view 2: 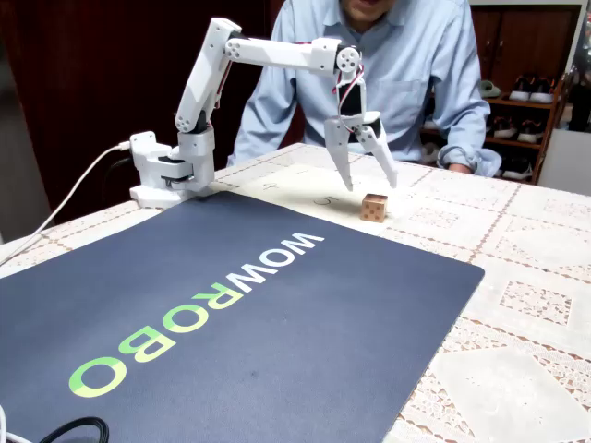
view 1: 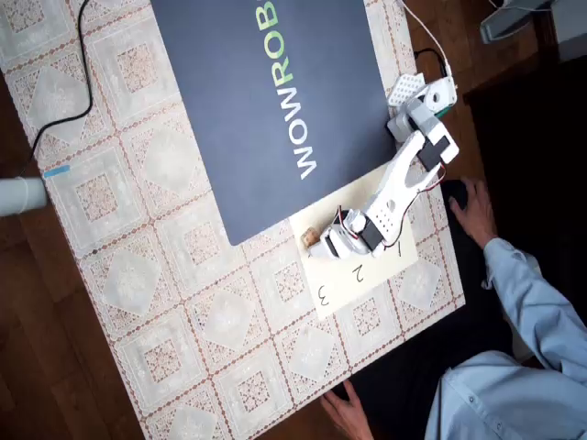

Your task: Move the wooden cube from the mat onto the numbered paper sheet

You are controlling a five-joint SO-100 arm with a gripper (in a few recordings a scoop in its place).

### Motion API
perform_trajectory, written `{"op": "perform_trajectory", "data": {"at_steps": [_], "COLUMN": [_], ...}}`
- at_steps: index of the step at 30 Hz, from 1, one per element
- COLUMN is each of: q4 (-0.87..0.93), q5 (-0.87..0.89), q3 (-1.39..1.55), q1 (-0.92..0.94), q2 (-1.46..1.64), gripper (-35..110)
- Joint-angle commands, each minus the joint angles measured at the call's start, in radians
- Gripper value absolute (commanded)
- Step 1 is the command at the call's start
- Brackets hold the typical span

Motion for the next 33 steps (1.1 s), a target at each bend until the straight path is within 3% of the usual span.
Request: {"op": "perform_trajectory", "data": {"at_steps": [1,4,8,14,18,27,33], "q4": [-0.02,-0.092,-0.127,0.038,0.115,0.178,0.086], "q5": [-0.074,-0.117,-0.19,-0.249,-0.285,-0.272,-0.298], "q3": [0.14,0.334,0.666,1.121,1.235,1.37,1.516], "q1": [0.017,0.104,0.284,0.296,0.437,0.448,0.488], "q2": [0.405,0.699,1.108,1.643,1.855,1.976,1.974], "gripper": [16,0,0,0,0,0,0]}}
